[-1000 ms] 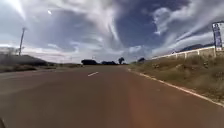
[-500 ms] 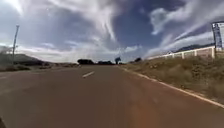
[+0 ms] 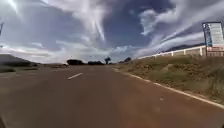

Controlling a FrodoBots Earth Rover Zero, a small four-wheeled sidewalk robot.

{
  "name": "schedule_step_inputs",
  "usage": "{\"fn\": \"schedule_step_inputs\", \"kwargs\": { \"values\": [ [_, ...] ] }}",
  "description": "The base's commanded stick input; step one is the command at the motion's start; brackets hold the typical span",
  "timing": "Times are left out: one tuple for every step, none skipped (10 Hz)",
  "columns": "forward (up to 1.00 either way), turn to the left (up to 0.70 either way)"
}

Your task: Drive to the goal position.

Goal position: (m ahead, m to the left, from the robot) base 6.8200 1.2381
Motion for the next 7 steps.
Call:
{"fn": "schedule_step_inputs", "kwargs": {
  "values": [
    [0.85,0.0],
    [0.85,0.0],
    [0.85,0.0],
    [0.85,0.0],
    [0.85,0.0],
    [0.85,-0.18],
    [0.85,-0.28]
  ]
}}
